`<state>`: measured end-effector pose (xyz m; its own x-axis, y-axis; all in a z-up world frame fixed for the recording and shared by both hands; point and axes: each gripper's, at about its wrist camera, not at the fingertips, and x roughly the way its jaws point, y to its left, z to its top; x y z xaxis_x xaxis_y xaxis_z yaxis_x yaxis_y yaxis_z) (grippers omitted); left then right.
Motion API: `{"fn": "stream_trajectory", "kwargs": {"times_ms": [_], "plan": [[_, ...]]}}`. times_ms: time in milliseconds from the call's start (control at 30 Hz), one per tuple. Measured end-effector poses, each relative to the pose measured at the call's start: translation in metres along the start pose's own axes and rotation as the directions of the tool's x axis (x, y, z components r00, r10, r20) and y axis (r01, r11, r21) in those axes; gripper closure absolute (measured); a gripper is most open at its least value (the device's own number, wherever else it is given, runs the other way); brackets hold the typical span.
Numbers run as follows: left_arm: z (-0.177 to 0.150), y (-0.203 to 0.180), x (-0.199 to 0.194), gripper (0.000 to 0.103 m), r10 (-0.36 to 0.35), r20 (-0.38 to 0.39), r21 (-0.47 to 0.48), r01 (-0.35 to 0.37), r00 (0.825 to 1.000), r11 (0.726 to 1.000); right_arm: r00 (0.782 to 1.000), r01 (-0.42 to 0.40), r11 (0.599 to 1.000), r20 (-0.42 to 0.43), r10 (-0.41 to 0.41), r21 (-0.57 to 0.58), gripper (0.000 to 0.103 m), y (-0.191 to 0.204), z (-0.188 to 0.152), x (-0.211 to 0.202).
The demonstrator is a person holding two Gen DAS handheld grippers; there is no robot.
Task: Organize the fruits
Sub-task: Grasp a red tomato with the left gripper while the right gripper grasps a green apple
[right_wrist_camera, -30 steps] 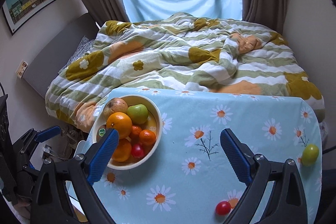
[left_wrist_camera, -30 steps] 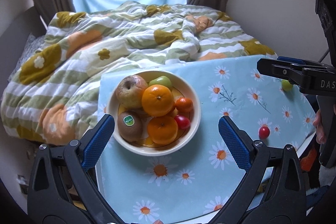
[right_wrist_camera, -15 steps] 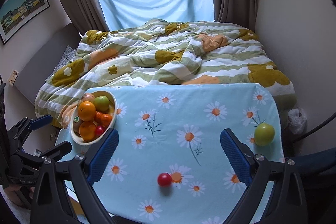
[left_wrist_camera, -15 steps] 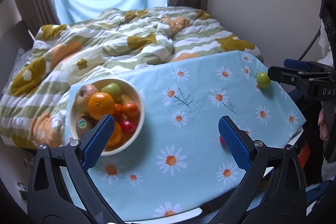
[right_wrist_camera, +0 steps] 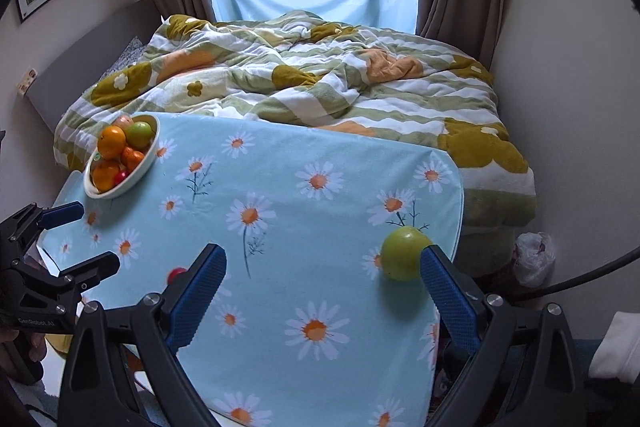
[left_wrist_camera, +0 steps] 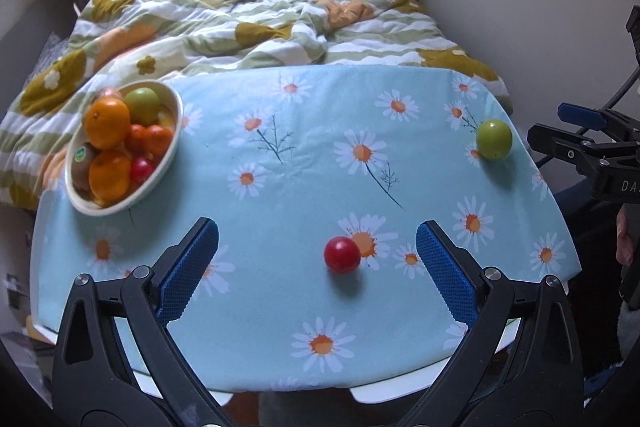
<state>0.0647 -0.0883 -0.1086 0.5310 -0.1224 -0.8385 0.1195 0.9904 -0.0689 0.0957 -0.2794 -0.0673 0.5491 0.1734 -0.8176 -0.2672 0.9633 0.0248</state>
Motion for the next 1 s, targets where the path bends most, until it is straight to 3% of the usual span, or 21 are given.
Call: {"fn": "stream_trajectory", "kwargs": {"times_ms": [133,433,567,633,833,1000], "plan": [[-0.013,-0.011,0.021,0.002,0.019,-0.024,-0.038,-0.02,1.0,0.999,1.0,-0.002,0.999,-0.008,0.002,-0.054,0.006,-0.018,-0.01,0.016],[-0.032,-0.019,0.068,0.037,0.046,-0.085,-0.089,-0.053,0.995,0.995,1.0,-0.001,0.987,-0.029,-0.004,-0.164,0.007,-0.038,-0.022,0.053],[-0.034,-0.021,0.082,0.043,0.064,-0.098,-0.081,-0.072,0.993,0.994,0.999,-0.001,0.979,-0.04,-0.008,-0.202,0.007,-0.04,-0.024,0.067],[-0.036,-0.021,0.088,0.06,0.063,-0.114,-0.089,-0.073,0.991,0.993,0.999,-0.001,0.977,-0.049,-0.01,-0.214,0.007,-0.042,-0.025,0.074],[-0.035,-0.025,0.091,0.065,0.089,-0.116,-0.074,-0.098,0.989,0.992,0.997,-0.001,0.973,-0.072,-0.016,-0.23,0.015,-0.049,-0.022,0.09],[-0.032,-0.025,0.092,0.066,0.089,-0.122,-0.08,-0.099,0.989,0.992,0.995,0.001,0.965,-0.098,-0.028,-0.262,0.03,-0.051,-0.021,0.101]]}}
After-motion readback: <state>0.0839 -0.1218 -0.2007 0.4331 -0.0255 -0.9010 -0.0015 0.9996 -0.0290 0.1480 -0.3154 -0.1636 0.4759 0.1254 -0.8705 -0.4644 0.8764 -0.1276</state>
